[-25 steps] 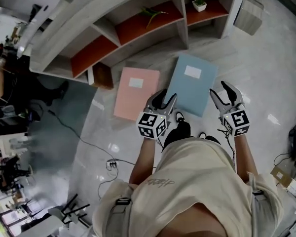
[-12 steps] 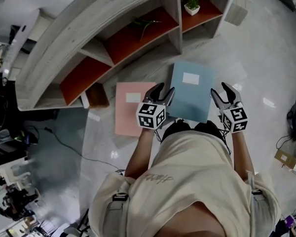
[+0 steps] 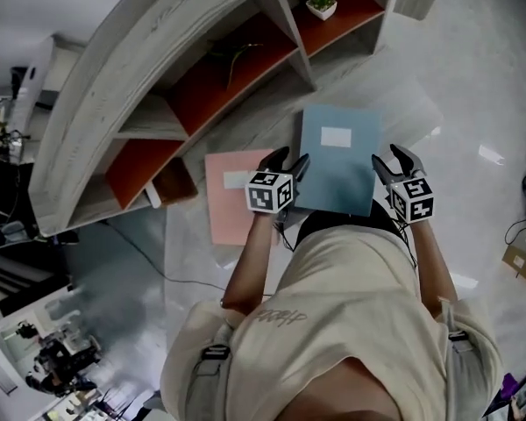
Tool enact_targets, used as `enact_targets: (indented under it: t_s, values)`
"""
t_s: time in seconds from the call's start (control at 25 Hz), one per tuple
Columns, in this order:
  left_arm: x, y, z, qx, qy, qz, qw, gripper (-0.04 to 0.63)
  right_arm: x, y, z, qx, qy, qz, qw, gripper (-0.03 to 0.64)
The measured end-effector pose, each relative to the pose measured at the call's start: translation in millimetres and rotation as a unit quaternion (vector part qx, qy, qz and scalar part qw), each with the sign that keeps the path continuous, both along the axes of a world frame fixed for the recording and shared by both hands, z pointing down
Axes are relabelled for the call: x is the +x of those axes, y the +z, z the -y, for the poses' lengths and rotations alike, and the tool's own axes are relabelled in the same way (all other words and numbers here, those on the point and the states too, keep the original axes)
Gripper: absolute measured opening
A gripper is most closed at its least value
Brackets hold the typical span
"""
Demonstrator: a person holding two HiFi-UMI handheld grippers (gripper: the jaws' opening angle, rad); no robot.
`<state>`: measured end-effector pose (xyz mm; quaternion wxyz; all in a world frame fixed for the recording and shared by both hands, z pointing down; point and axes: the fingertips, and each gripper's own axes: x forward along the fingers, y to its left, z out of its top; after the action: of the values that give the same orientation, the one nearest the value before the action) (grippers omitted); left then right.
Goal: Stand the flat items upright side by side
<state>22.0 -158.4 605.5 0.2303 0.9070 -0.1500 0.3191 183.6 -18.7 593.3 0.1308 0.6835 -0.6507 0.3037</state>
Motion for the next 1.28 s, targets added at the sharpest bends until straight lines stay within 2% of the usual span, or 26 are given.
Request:
enact_targets:
  t_s: [0.12, 0.32, 0.56, 0.68, 0.76, 0.96, 1.16, 1.28]
  values:
    - [5, 26, 8, -0.029, -0.01, 0.024, 0.9993, 0.265, 6, 26, 4, -0.023, -0.007, 0.026, 0.999, 0.241]
    - [7, 57, 23, -0.042, -0.026, 0.068, 0.9964, 0.261, 13, 59, 6, -0.051, -0.014, 0.06, 0.997, 0.241]
    - [15, 95, 17, -0.099, -0.012, 0.105, 0.9895, 0.261, 14, 90, 3, -0.077, -0.001, 0.147, 0.986, 0.27]
    - [20, 108, 16, -0.112, -0.009, 0.119, 0.9866, 0.264, 15, 98, 7, -0.086, -0.016, 0.161, 0.983, 0.273]
    - [22, 110, 16, -0.122, -0.014, 0.115, 0.9857, 0.259, 12, 102, 9, -0.095, -0.033, 0.164, 0.981, 0.281]
    - [26, 113, 11, -0.196, -0.023, 0.073, 0.9776, 0.236, 2, 118, 11, -0.119, -0.058, 0.202, 0.97, 0.307]
    - [29, 116, 13, -0.206, -0.01, 0.068, 0.9762, 0.249, 4, 128, 24, -0.119, -0.024, 0.245, 0.962, 0.31]
    - [30, 120, 14, -0.218, -0.019, 0.064, 0.9737, 0.261, 5, 129, 25, -0.131, -0.026, 0.247, 0.96, 0.31]
